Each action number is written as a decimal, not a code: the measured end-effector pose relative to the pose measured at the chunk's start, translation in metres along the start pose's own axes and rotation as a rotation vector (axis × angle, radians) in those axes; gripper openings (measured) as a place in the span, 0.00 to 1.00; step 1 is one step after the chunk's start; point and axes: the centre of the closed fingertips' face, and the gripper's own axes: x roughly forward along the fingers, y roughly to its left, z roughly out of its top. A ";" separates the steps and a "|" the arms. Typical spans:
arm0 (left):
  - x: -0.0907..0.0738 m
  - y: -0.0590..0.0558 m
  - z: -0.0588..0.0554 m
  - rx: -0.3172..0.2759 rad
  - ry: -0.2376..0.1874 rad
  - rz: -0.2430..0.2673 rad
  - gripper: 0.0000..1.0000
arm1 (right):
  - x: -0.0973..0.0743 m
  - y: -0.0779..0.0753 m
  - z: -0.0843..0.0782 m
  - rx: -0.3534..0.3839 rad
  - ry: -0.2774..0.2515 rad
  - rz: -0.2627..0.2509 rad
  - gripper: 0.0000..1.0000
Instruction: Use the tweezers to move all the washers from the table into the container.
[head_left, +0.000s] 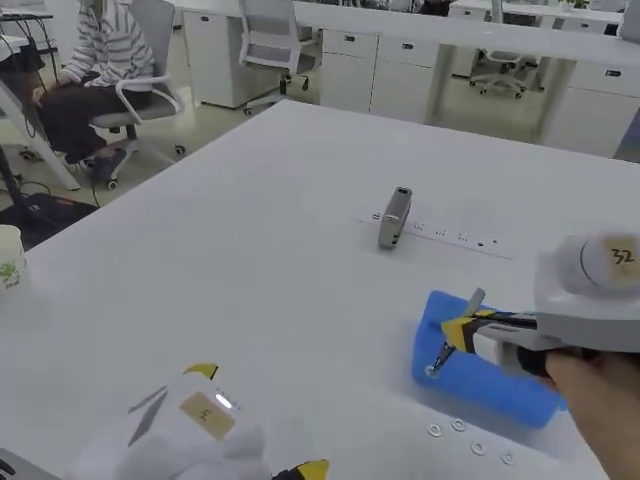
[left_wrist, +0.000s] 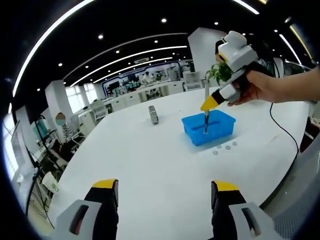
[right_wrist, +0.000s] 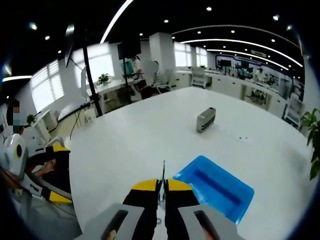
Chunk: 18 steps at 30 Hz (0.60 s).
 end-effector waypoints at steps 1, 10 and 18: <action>0.000 0.000 0.000 0.001 0.001 -0.002 0.78 | 0.000 -0.001 0.002 -0.008 -0.003 -0.005 0.00; 0.000 -0.006 0.009 -0.026 -0.056 -0.038 0.87 | 0.004 -0.024 0.022 -0.002 -0.052 -0.047 0.00; 0.001 -0.010 0.009 -0.025 -0.060 -0.058 0.90 | 0.027 -0.043 0.010 -0.063 -0.022 -0.120 0.00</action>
